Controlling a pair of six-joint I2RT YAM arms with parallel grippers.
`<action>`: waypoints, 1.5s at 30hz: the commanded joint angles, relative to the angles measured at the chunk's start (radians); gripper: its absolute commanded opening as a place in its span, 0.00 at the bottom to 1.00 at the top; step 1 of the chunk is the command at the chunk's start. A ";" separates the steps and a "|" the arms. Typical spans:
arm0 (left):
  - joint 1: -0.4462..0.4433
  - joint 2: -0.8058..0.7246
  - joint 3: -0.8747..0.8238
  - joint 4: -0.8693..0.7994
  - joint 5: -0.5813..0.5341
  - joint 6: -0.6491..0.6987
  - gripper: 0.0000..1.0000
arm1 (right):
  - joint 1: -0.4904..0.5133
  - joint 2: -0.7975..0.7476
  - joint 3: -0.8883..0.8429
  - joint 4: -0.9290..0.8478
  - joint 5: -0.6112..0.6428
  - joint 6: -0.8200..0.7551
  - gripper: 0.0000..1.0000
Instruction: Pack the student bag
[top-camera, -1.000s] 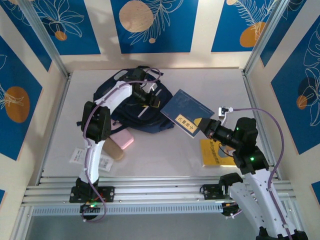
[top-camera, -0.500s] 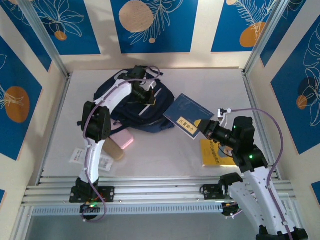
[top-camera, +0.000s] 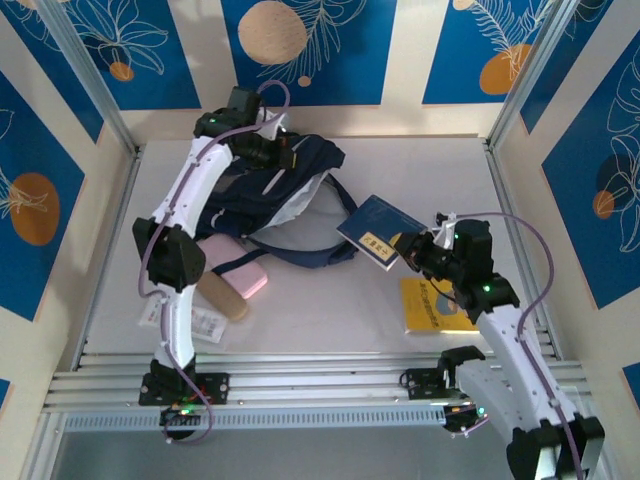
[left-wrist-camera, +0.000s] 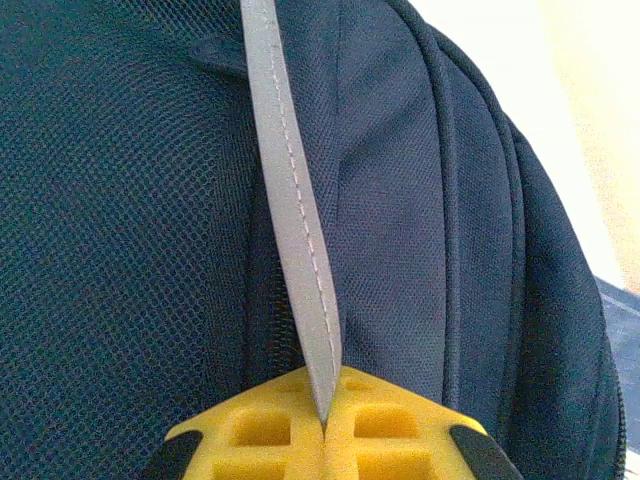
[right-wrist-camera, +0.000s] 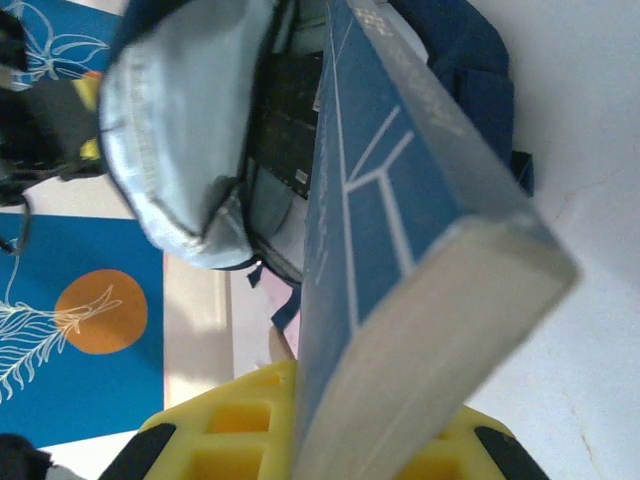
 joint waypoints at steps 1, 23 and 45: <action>0.011 -0.090 0.049 0.040 0.115 -0.030 0.00 | -0.003 0.078 -0.011 0.198 -0.079 0.014 0.00; 0.017 -0.130 0.092 0.111 0.279 -0.096 0.00 | 0.327 1.025 0.567 0.546 -0.016 0.166 0.00; 0.049 -0.090 0.070 0.127 0.245 -0.126 0.00 | 0.347 1.014 0.575 0.398 0.122 0.022 0.83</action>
